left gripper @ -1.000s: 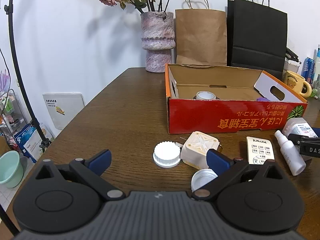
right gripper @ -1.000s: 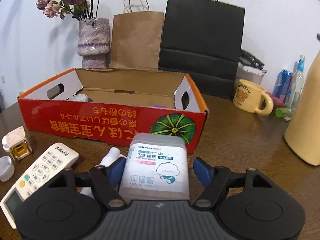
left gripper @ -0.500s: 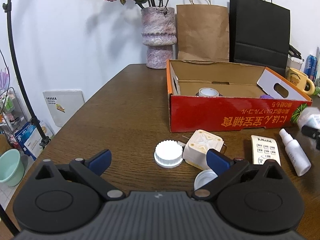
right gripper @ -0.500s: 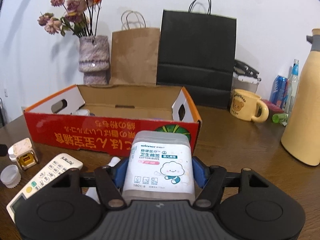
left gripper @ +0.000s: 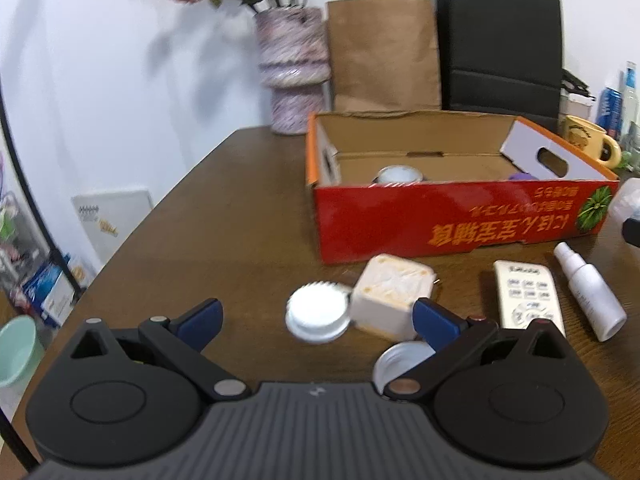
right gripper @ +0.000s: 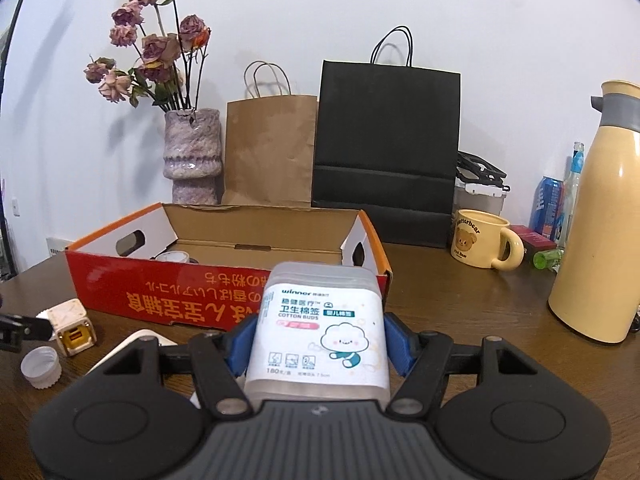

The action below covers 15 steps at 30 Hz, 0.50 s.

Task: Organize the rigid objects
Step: 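Grasp the white cube container with the left tool while the right tool holds the swab box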

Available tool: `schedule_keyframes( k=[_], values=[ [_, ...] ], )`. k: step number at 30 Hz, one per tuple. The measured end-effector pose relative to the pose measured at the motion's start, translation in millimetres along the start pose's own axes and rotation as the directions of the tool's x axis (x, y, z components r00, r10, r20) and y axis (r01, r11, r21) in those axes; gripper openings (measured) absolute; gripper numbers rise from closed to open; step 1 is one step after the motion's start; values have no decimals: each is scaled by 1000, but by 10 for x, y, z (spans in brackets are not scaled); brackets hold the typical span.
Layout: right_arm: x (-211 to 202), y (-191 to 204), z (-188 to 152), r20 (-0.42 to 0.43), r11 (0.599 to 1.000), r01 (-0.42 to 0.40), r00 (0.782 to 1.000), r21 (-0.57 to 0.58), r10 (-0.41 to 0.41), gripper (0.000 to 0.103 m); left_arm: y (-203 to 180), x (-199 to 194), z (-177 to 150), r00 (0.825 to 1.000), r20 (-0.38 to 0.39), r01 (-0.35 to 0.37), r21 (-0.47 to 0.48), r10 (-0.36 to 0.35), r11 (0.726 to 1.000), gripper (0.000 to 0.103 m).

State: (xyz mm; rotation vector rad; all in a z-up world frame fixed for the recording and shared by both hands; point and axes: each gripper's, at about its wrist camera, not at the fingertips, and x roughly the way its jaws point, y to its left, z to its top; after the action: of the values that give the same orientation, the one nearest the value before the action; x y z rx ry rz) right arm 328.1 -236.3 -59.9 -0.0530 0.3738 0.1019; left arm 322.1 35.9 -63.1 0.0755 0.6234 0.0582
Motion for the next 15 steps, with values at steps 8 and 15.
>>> schedule_keyframes(
  k=[8,15],
  values=[
    [-10,-4,-8,3,1000,-10,1000,4,10,65,-215,151,93,999,12,34,59,-34,998,103],
    [-11,-11,-9,0,1000,-16,1000,7,16,65,-308,299,104,997,-5,83,103,-82,991,74]
  ],
)
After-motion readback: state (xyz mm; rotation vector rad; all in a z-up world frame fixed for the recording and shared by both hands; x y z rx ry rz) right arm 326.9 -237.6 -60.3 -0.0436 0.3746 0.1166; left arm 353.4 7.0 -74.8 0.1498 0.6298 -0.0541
